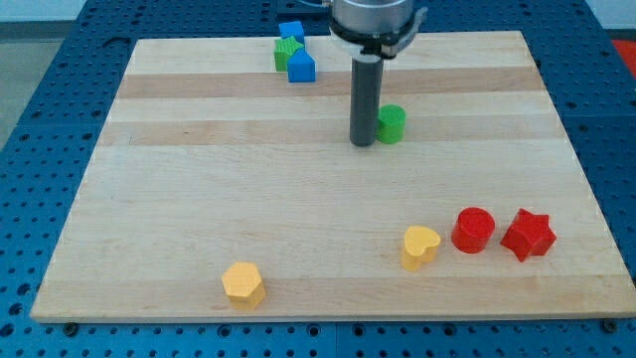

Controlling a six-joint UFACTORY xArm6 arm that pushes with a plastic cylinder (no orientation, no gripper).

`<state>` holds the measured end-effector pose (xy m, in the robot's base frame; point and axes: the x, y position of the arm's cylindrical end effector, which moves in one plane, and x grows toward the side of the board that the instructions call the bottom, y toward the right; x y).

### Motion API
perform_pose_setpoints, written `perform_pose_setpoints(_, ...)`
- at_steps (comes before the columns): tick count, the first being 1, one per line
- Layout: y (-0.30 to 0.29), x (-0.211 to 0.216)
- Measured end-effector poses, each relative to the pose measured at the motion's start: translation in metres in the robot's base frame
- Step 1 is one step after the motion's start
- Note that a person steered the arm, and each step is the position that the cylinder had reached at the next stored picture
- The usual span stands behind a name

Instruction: Slide the green circle to the top right

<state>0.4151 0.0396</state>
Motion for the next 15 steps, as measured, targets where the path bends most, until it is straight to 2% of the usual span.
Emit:
perform_pose_setpoints(1, 0.026, 0.029)
perform_pose_setpoints(2, 0.059, 0.012)
perform_pose_setpoints(4, 0.042, -0.06)
perform_pose_setpoints(5, 0.045, -0.061)
perform_pose_setpoints(6, 0.044, -0.035)
perform_pose_setpoints(7, 0.022, -0.04)
perform_pose_setpoints(9, 0.014, -0.124)
perform_pose_setpoints(10, 0.014, -0.139)
perform_pose_setpoints(12, 0.026, -0.084)
perform_pose_setpoints(13, 0.009, -0.075)
perform_pose_setpoints(15, 0.011, -0.106)
